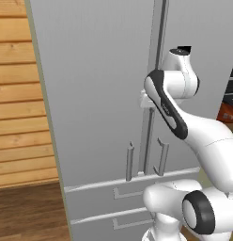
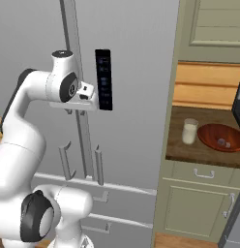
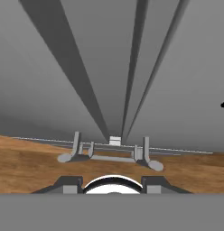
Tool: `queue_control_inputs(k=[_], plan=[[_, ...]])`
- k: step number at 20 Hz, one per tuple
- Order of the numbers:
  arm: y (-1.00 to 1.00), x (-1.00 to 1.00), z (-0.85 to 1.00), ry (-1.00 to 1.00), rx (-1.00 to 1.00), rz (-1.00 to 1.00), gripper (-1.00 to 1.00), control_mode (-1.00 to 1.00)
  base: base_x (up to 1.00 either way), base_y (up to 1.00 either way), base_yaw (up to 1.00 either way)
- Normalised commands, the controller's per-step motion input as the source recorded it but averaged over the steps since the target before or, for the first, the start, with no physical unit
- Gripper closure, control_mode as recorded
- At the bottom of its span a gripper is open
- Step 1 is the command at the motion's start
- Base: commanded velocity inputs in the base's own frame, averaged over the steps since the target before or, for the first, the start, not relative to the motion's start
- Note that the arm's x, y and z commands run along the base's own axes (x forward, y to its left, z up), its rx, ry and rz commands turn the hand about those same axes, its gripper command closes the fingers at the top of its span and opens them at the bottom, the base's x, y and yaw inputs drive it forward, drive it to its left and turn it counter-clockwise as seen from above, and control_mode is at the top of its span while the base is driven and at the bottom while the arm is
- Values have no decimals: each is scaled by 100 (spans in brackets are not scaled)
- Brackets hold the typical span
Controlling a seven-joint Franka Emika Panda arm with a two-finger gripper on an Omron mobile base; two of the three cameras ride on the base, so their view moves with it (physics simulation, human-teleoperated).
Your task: Grab a lemon wedge from the fridge and one ice cube from the ice bowl, and put them in the glass of lemonade.
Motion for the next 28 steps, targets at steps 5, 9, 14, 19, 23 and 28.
queue_control_inputs(k=[5, 9, 14, 19, 23, 28], plan=[[0, -54, 0, 0, 1, 0, -100, -100, 0, 0, 0], [0, -74, -1, 0, 2, 0, -100, -100, 0, 0, 0], [0, -45, -24, 3, 0, 0, -100, -100, 0, 0, 0], [0, -18, -18, 7, 0, 0, -100, -100, 0, 0, 0], [0, 0, 0, 0, 0, 0, -100, 100, 0, 0, 0], [0, 0, 0, 0, 0, 0, -100, 100, -11, -3, -1]])
